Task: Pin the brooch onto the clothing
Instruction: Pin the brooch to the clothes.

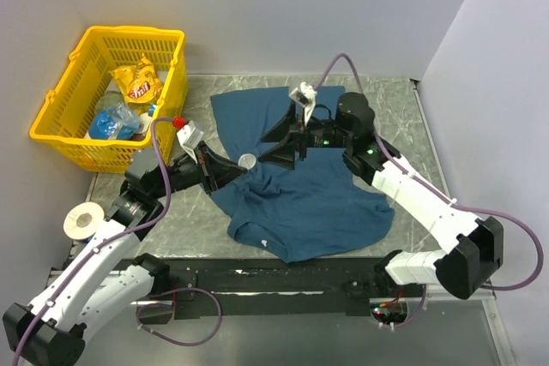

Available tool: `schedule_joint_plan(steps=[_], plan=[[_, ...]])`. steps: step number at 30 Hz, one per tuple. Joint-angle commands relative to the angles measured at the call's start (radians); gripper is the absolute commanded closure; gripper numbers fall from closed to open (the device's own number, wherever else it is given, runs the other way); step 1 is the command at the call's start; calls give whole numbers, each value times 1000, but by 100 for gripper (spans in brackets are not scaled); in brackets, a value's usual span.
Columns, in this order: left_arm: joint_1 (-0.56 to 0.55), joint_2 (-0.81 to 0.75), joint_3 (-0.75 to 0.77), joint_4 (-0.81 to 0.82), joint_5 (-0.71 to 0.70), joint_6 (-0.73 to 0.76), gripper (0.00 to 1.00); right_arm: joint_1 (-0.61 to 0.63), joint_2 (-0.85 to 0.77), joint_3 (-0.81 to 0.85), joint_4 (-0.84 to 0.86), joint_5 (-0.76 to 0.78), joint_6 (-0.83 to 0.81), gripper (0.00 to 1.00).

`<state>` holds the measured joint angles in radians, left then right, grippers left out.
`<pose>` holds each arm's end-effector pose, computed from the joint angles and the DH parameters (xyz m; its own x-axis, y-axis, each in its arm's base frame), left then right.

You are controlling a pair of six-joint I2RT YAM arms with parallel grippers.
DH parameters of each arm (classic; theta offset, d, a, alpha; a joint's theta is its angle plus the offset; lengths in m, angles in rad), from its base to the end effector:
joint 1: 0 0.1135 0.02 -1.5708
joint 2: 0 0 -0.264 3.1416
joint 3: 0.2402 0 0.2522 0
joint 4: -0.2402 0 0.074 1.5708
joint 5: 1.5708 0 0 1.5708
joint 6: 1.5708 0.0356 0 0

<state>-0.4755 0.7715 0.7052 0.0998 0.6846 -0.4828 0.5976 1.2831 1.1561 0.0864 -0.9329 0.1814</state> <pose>0.1503 -0.1027 0.3446 -0.3991 -0.1990 -0.8950 0.8256 0.3466 -0.4452 0.2243 0.1873 0.3913 -0.2132 -0.0151 -0.9769 -0.9762 0.0441 0.2123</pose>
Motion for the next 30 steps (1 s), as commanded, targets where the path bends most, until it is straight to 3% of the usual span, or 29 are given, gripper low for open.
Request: schedule_joint_plan(steps=[1, 15, 20, 23, 24, 25, 28, 30], plan=[[-3, -17, 7, 28, 44, 24, 99, -28, -42, -9, 91, -21, 43, 27], [-3, -49, -13, 123, 104, 10, 99, 34, 58, 56, 52, -101, 44, 32], [-3, -43, -13, 139, 107, -2, 99, 62, 90, 68, 59, -113, 55, 39], [-3, -40, -13, 135, 101, 1, 99, 68, 93, 65, 76, -119, 66, 51], [-3, -38, -12, 132, 99, 3, 99, 68, 93, 67, 73, -115, 66, 58], [-3, -37, -10, 123, 95, 6, 99, 68, 93, 76, 52, -107, 53, 74], [-3, -31, 5, 92, 64, 18, 98, 70, 90, 97, -40, -20, -15, 93], [-3, -20, 43, 13, -18, 32, 84, 70, 70, 103, -82, 130, -58, 100]])
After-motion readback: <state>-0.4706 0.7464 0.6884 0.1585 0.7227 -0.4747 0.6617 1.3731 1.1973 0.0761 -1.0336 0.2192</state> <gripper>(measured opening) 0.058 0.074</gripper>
